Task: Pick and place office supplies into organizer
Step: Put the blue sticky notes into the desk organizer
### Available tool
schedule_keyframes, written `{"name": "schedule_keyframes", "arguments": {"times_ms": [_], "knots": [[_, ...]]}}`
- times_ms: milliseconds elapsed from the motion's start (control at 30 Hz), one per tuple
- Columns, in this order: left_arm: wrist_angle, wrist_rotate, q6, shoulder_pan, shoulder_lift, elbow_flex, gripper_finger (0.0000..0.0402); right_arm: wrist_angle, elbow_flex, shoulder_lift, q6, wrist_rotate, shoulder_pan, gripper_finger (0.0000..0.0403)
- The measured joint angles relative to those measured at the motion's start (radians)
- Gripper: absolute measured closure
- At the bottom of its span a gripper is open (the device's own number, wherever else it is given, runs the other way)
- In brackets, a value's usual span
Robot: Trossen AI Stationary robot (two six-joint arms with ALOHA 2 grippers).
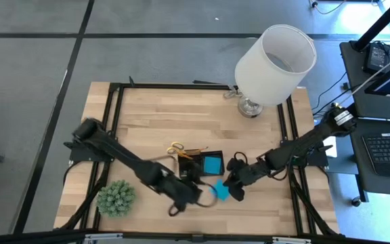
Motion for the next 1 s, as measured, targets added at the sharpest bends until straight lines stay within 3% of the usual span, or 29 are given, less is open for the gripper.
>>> {"name": "schedule_keyframes", "arguments": {"times_ms": [300, 500, 767, 1000], "knots": [[0.397, 0.007, -0.02, -0.004, -0.395, -0.432, 0.0274, -0.463, 0.288, -0.011, -0.278, -0.014, -0.078, 0.0402], [0.498, -0.026, -0.034, -0.001, -0.596, -0.624, 0.0274, -0.605, 0.39, -0.012, -0.52, -0.046, -0.197, 0.04], [0.495, -0.215, -0.05, 0.015, -0.694, -0.726, 0.0274, -0.607, 0.378, 0.006, -0.837, -0.187, -0.386, 0.0398], [0.496, -0.233, -0.047, 0.014, -0.692, -0.743, 0.0274, -0.554, 0.377, 0.102, -0.992, -0.298, -0.469, 0.0397]]}}
